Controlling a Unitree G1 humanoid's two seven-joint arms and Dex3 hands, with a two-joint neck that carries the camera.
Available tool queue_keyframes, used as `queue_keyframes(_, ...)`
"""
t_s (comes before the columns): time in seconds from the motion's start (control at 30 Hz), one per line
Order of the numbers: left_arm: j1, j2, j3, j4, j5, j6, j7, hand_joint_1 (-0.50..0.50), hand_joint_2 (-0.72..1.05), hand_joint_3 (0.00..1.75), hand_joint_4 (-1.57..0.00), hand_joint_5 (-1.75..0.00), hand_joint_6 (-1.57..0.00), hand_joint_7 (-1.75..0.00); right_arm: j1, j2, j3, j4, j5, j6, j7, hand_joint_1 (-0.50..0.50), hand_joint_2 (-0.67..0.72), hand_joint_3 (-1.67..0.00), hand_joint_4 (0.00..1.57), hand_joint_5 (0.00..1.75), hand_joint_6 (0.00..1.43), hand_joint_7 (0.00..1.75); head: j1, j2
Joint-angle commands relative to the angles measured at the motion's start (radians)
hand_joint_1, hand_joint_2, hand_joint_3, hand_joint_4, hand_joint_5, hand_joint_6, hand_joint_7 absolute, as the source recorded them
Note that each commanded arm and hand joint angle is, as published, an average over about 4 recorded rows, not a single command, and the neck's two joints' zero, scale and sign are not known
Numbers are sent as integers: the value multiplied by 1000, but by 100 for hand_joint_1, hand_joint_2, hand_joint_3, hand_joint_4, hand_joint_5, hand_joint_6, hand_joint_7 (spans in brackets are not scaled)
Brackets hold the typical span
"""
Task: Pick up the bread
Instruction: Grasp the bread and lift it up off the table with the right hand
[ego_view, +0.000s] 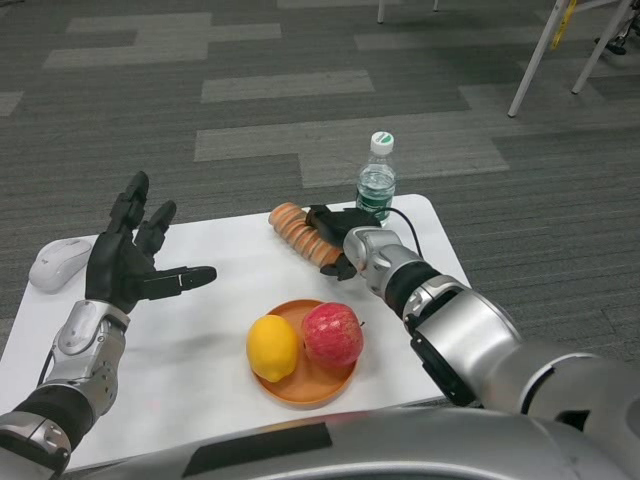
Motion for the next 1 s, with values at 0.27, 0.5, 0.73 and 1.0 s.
queue_keyframes(0.27, 10, 0, 12, 5, -2, -6, -2, 50, 49, 0, 0, -41, 0, 0, 164, -54, 8, -191, -34, 4, 118, -36, -64, -87, 0, 107, 3, 154, 3, 4)
queue_keyframes(0.5, 10, -2, 16, 7, -7, -6, -2, 50, 52, 0, 0, -41, 0, 0, 212, -82, -1, -279, -28, -35, 146, -34, -62, -87, 0, 107, 6, 154, 23, 13)
queue_keyframes(0.73, 7, -6, 23, 10, -9, -7, -2, 50, 52, 4, 0, -41, 0, 0, 246, -87, -73, -335, -14, -116, 160, -34, -60, -87, 0, 107, 6, 154, 39, 12)
queue_keyframes(1.0, -3, -9, 24, 12, -9, -6, -1, 50, 52, 4, 0, -41, 0, 0, 298, -54, -217, -415, 60, -192, 174, -33, -60, -87, 0, 107, 9, 154, 55, 13)
